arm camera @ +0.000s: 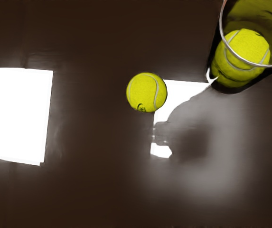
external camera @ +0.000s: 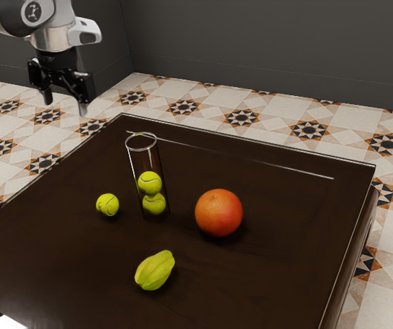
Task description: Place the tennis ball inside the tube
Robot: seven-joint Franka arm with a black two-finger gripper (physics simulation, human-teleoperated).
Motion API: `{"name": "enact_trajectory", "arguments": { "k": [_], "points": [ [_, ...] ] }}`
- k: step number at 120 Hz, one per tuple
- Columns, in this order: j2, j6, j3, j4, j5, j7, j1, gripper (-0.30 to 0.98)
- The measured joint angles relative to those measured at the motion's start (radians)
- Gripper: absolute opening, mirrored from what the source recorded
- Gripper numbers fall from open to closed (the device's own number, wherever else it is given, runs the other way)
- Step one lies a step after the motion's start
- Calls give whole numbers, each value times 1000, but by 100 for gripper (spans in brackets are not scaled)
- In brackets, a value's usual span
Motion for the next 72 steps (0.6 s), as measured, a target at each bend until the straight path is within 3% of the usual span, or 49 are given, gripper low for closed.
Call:
{"name": "enact_trajectory", "arguments": {
  "k": [19,36,52,72],
  "points": [
    [0,6,-29,-30,-8,-12,18,69],
    [3,52,-28,-177,-44,-22,0,69],
    [15,142,-27,-339,-77,-41,16,69],
    [77,267,-25,-429,-142,-66,31,69]
  ]
}}
